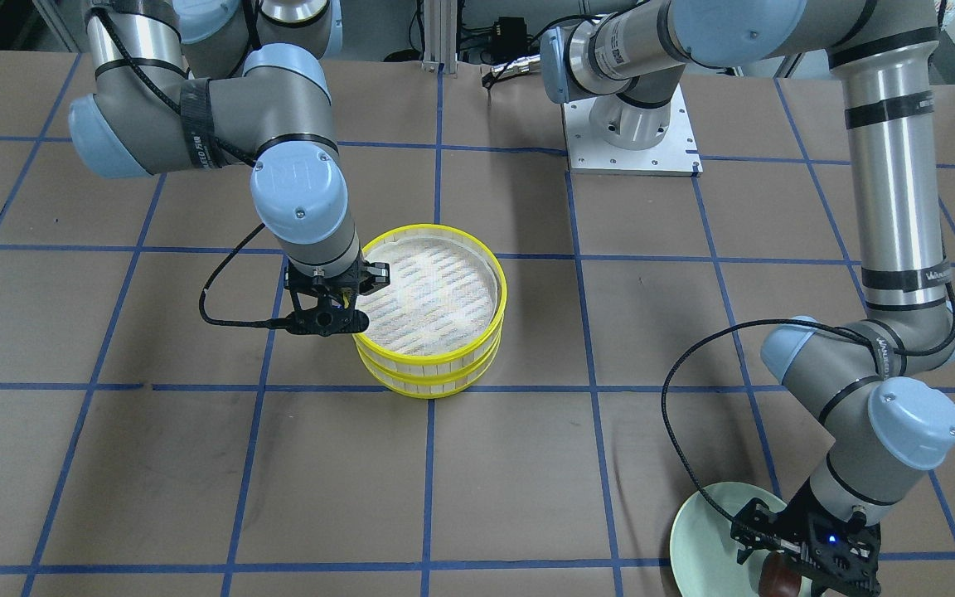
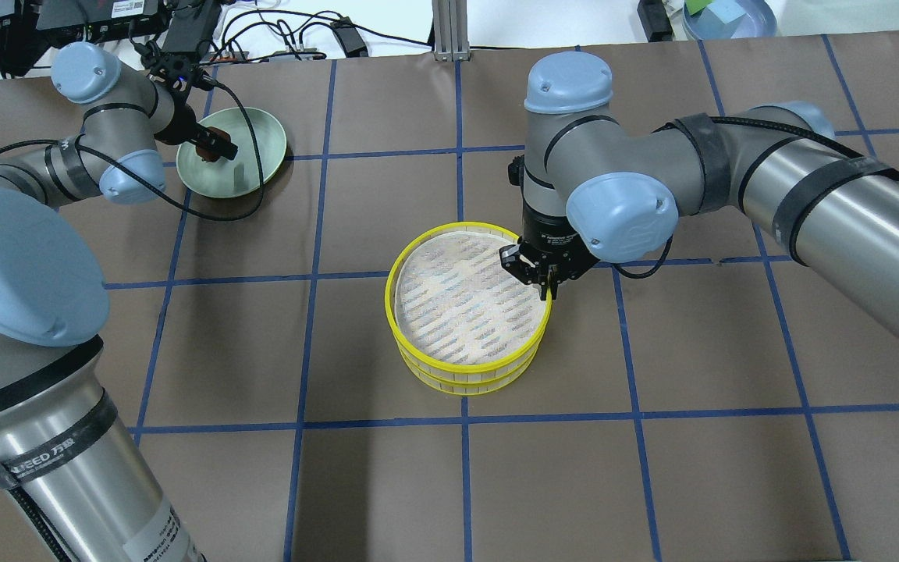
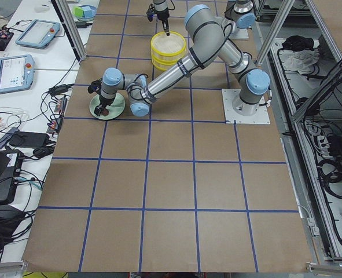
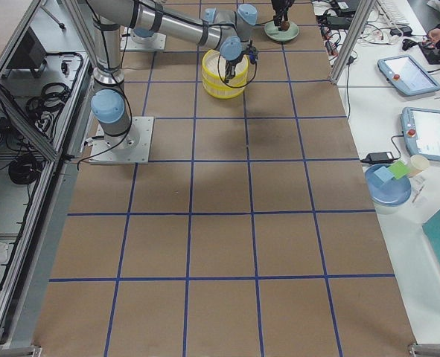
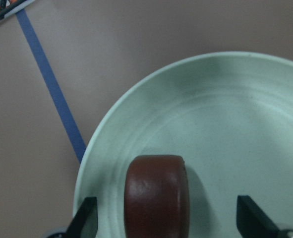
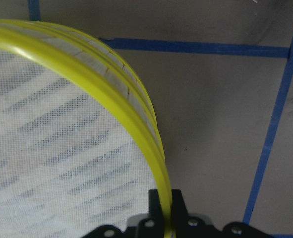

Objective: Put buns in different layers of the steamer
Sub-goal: 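Grasp the brown bun in the bowl with the left gripper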

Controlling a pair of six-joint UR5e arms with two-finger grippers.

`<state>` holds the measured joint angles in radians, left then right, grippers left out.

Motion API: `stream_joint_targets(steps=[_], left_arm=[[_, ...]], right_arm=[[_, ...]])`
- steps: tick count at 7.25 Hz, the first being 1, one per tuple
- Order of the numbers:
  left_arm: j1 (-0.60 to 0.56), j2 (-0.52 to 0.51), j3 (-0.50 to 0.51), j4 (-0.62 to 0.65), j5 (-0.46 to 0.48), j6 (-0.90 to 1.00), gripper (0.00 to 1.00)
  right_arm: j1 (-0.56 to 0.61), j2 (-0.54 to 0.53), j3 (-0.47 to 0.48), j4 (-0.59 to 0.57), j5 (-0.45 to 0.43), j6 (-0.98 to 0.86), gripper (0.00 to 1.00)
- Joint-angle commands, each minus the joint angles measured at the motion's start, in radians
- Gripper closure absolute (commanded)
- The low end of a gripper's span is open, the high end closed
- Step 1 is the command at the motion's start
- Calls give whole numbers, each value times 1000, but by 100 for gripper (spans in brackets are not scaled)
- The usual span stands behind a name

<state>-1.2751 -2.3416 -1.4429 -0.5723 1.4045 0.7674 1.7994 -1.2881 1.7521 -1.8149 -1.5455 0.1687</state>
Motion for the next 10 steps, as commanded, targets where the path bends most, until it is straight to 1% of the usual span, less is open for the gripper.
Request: stream_joint_targets(steps=[1, 2, 3, 4, 5, 6, 7, 8, 9, 10], left_arm=[[0, -10, 1, 0, -5, 1, 36], [0, -10, 1, 0, -5, 4, 57], [2, -8, 2, 0, -2, 13, 70], [0, -2, 2, 0, 5, 21, 100], [0, 8, 1, -1, 4, 74, 100], [0, 24, 1, -3, 2, 70, 100], [0, 42, -5, -6, 7, 55, 100], [0, 71, -17, -21, 7, 3, 100], [-13, 118, -34, -88, 1, -47, 100], [-39, 164, -57, -107, 1, -188, 100]], right_arm=[[0, 1, 0, 0, 2, 0, 100], [0, 1, 1, 0, 4, 3, 100], [1, 3, 1, 0, 5, 9, 100], [3, 4, 0, 2, 4, 9, 100], [5, 6, 1, 2, -11, 8, 71], [5, 6, 1, 3, -12, 8, 17], [3, 6, 0, 3, -12, 9, 0], [3, 0, -12, 9, -8, 5, 0], [0, -25, -44, 17, -15, -6, 0], [-11, -71, -96, 104, -13, -9, 0]])
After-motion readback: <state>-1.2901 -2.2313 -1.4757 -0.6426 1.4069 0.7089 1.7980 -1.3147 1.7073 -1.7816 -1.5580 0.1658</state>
